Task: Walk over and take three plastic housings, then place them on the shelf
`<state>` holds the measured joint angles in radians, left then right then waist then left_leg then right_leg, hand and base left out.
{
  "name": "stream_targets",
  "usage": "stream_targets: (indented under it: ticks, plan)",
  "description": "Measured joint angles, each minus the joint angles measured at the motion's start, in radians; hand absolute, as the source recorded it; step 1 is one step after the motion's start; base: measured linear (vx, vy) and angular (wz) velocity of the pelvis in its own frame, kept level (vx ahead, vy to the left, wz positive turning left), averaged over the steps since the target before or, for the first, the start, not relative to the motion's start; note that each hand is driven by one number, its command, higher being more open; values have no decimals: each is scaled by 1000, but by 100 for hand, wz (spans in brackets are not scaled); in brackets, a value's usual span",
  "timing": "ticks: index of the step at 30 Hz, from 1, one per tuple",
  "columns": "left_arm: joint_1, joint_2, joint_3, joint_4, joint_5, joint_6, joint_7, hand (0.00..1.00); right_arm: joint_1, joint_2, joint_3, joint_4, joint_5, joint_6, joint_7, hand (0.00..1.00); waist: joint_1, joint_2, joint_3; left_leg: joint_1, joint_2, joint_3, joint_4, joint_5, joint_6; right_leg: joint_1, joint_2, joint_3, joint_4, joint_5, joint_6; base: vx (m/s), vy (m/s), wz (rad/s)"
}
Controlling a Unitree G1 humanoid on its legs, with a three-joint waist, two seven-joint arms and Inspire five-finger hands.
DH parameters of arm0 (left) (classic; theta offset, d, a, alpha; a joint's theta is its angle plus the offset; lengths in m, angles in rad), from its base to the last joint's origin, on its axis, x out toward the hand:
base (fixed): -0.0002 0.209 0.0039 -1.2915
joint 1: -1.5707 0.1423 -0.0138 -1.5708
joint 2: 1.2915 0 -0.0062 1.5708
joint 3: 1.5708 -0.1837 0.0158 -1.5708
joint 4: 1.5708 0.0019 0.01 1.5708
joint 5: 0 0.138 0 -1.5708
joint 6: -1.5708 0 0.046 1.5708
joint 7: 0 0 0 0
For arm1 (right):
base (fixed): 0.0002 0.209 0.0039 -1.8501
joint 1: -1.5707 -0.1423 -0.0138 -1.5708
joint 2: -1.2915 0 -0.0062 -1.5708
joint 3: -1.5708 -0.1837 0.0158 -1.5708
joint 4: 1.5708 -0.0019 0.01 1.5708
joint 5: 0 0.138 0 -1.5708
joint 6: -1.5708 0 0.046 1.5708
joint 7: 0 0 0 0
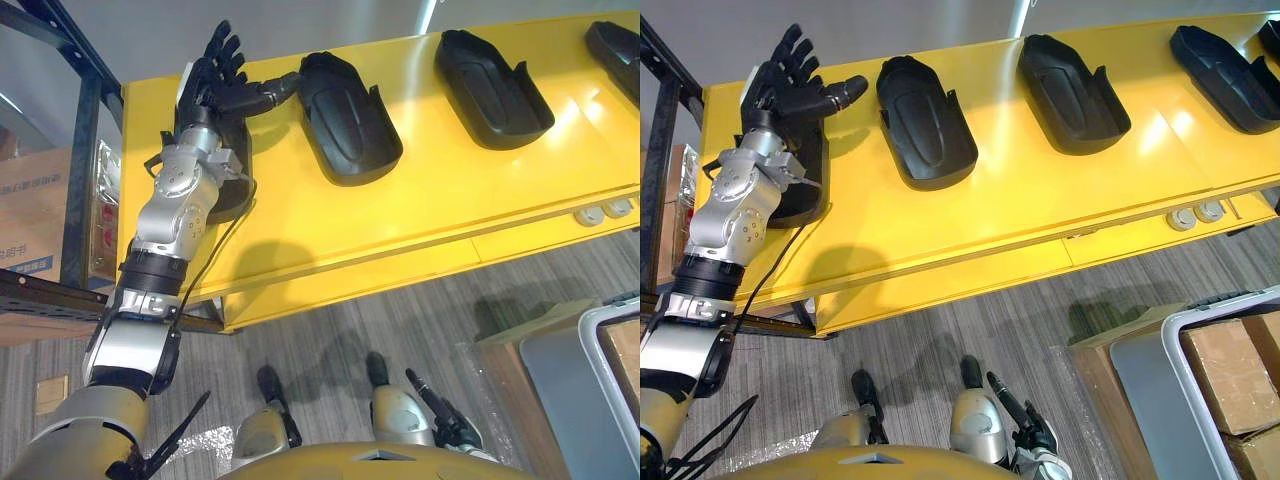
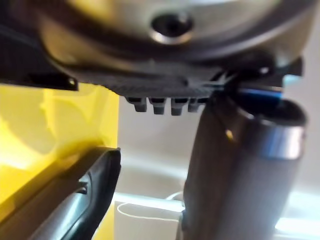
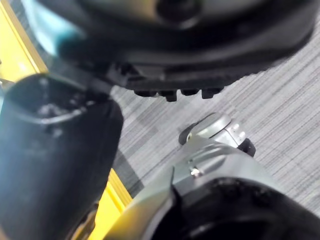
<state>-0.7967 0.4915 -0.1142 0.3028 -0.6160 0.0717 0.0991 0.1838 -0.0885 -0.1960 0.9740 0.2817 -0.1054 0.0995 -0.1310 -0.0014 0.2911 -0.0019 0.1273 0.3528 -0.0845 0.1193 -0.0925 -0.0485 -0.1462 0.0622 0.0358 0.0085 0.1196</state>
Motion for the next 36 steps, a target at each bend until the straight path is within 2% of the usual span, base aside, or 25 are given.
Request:
stream_targets:
  ticks: [5, 7, 11, 13, 23, 29, 31, 36]
  plan:
    - [0, 13, -38, -1, 9, 17, -33, 100, 0, -5, -2, 17, 0, 1, 0, 100, -7, 5, 3, 9, 0, 4, 0, 0, 0, 5, 0, 2, 0, 0, 0, -3, 1, -1]
    - [0, 23, -49, -1, 9, 49, -39, 100, 0, -5, -4, 18, 0, 2, 0, 100, -8, 6, 3, 10, 0, 4, 0, 0, 0, 7, 0, 2, 0, 0, 0, 0, 0, 0]
    - [2, 37, -70, 8, 58, 155, -48, 100, 0, -5, -9, 29, -1, 2, 0, 100, -7, 6, 3, 11, 0, 1, 0, 0, 0, 11, 0, 0, 0, 0, 0, 1, 0, 1]
    - [2, 38, -74, 25, 91, 167, -62, 100, 0, -5, -10, 34, 0, 3, 0, 100, -6, 6, 3, 11, 0, -1, 0, 0, 0, 12, 0, -1, 0, 0, 0, 2, 1, 2]
    - [3, 47, -76, 99, 118, 160, -84, 100, 0, -11, -3, 35, 1, 4, 0, 100, -7, 12, 3, 13, 1, -2, -1, 2, 0, 16, 0, -4, 0, 0, 0, 0, 0, 0]
    - [3, 51, -76, 124, 117, 140, -59, 100, 0, -19, 4, 34, 1, 4, 1, 100, -6, 20, 3, 13, 1, -3, -1, 2, 0, 17, 0, -5, 1, 0, 1, 0, 0, 0]
    - [8, 51, -75, 127, 116, 122, -45, 100, 1, -21, 6, 34, 1, 4, 1, 100, -6, 23, 4, 13, 1, -2, -1, 2, 0, 17, 0, -5, 1, 0, 1, 0, 0, 0]
    - [13, 51, -68, 127, 72, 11, -33, 100, 8, -25, 8, 34, 1, 4, 1, 100, -5, 31, 2, 14, 1, -3, -1, 3, 0, 18, 0, -6, 2, 0, 1, 0, 0, 0]
